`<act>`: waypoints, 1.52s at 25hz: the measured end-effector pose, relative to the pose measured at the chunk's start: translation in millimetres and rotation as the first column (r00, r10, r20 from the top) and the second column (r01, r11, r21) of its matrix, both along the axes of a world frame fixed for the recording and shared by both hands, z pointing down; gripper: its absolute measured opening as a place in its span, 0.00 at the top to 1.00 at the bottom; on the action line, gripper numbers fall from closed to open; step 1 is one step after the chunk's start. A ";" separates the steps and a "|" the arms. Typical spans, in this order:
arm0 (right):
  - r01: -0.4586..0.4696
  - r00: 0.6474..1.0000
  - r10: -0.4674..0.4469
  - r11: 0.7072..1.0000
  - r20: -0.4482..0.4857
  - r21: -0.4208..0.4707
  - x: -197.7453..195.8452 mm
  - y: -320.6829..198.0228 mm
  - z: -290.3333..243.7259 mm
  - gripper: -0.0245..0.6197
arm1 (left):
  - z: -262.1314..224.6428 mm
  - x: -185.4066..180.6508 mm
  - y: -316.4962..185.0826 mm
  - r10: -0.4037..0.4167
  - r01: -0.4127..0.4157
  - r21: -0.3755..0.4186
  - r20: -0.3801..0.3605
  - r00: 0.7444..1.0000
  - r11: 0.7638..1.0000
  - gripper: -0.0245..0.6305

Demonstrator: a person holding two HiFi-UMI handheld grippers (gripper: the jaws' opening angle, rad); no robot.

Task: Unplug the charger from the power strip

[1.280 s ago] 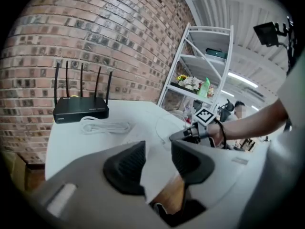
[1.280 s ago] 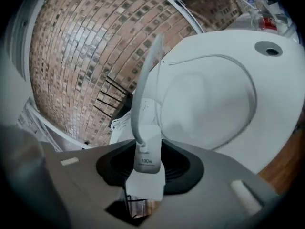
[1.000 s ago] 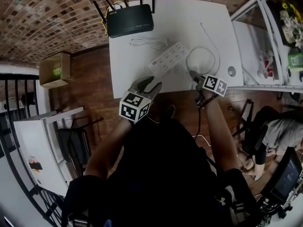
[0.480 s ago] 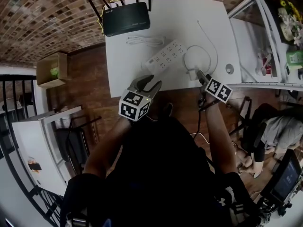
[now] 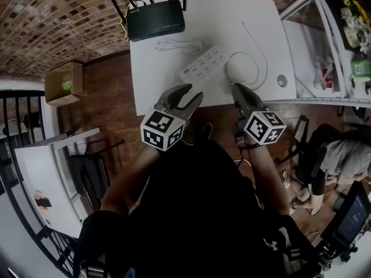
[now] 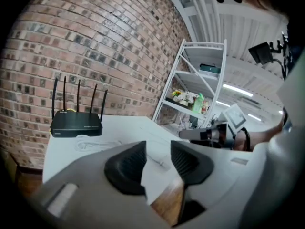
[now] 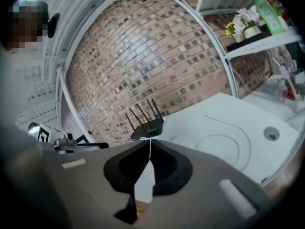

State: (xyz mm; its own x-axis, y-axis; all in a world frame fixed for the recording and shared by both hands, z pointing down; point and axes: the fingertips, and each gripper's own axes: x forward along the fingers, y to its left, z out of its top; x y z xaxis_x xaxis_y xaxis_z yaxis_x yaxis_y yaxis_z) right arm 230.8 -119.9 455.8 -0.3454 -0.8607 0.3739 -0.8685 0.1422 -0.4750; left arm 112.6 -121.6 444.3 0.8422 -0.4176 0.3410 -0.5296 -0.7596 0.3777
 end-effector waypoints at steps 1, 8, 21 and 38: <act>0.021 1.000 -0.020 1.000 -0.024 0.022 -7.7 0.2 -7.6 0.94 | -7.5 -0.2 -1.0 -0.002 0.002 0.014 -0.011 1.000 1.000 0.72; 0.084 0.986 -0.064 0.989 -0.156 0.124 -34.8 6.1 -37.4 0.94 | -32.3 0.6 4.4 -0.001 0.004 0.058 -0.049 0.999 0.998 0.72; 0.108 0.980 -0.079 0.983 -0.183 0.150 -40.5 9.5 -46.4 0.94 | -35.9 6.1 9.7 0.016 -0.013 0.060 -0.058 0.998 0.998 0.72; 0.121 0.977 -0.091 0.981 -0.194 0.149 -40.5 7.7 -47.3 0.94 | -36.9 8.8 7.9 0.019 -0.015 0.060 -0.058 0.998 0.998 0.72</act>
